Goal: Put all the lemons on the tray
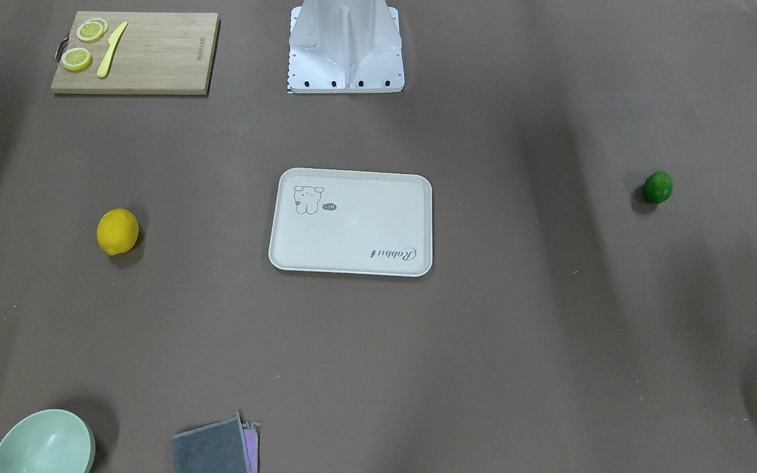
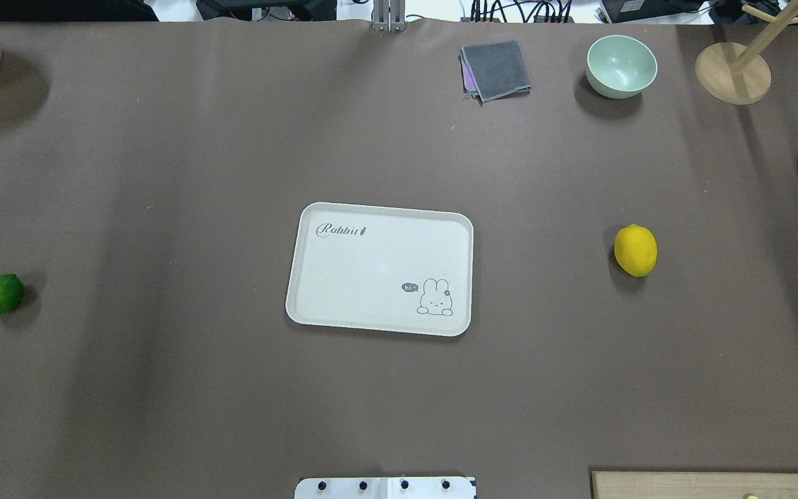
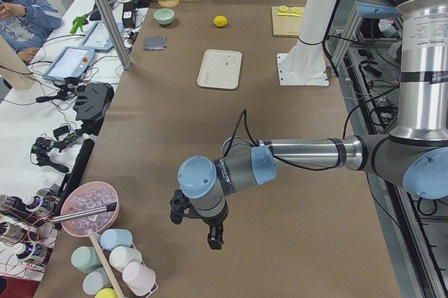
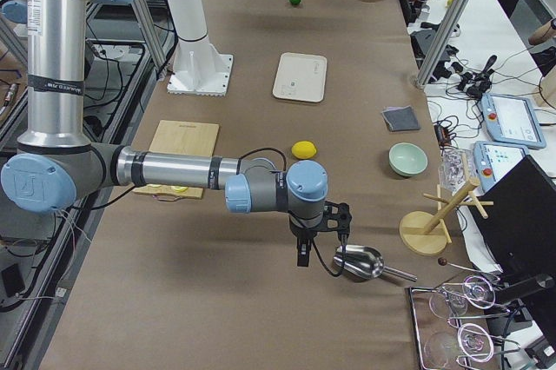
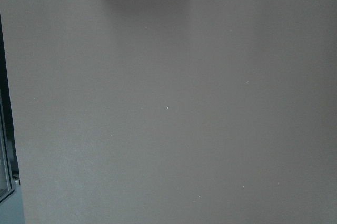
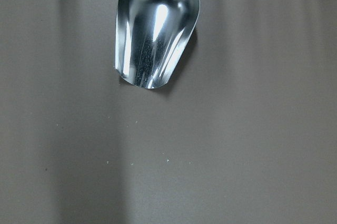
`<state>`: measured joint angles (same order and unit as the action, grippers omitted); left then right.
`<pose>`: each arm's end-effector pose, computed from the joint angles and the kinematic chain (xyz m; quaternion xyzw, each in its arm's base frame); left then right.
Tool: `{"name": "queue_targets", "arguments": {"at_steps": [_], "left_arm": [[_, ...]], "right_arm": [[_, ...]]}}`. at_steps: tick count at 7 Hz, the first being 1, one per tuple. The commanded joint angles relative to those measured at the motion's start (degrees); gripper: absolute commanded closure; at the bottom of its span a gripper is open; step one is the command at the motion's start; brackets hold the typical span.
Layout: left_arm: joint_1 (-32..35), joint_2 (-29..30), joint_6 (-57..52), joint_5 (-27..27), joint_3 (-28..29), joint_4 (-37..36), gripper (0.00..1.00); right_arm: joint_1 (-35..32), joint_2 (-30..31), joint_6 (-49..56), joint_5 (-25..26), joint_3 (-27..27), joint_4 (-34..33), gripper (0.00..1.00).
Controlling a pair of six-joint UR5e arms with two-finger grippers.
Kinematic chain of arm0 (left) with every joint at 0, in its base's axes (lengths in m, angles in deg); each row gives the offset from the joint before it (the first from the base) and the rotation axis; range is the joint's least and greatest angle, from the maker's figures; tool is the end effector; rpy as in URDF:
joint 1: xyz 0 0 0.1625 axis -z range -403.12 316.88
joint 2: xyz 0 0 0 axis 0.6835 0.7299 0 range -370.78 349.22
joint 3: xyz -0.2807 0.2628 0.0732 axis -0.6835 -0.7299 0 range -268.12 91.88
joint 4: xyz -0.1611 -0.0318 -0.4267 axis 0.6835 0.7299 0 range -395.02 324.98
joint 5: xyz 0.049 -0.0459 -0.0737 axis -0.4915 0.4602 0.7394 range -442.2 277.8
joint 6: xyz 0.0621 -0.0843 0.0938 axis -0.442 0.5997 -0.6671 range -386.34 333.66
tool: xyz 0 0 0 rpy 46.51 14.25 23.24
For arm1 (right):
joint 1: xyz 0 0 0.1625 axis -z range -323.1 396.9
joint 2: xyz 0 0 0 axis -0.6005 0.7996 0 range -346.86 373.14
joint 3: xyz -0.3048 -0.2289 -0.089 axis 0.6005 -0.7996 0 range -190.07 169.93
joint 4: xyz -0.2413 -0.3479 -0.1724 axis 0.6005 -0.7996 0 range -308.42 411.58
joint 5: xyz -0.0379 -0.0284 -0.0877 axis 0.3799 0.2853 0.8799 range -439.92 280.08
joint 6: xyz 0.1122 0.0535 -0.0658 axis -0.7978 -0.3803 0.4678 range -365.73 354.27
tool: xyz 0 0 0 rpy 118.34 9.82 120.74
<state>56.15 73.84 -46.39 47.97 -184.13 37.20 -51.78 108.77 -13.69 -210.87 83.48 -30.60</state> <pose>-0.1169 -0.4512 0.6794 -0.0495 0.3640 0.0362 0.9294 0.0294 -0.5092 0.6636 0.0185 -0.3520 0.0368 0.9351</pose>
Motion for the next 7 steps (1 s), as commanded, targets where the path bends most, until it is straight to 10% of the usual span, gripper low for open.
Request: {"name": "queue_targets", "arguments": {"at_steps": [1,7], "left_arm": [[-0.1,-0.9,0.2,-0.1,-0.9,-0.1,0.02],[-1.1,-6.5,7.7,0.1,-1.3,17.4,0.03]], "right_arm": [[0.0,0.0,0.0,0.0,0.0,0.0,0.0],[0.0,0.0,0.0,0.1,0.1,0.0,0.0]]}}
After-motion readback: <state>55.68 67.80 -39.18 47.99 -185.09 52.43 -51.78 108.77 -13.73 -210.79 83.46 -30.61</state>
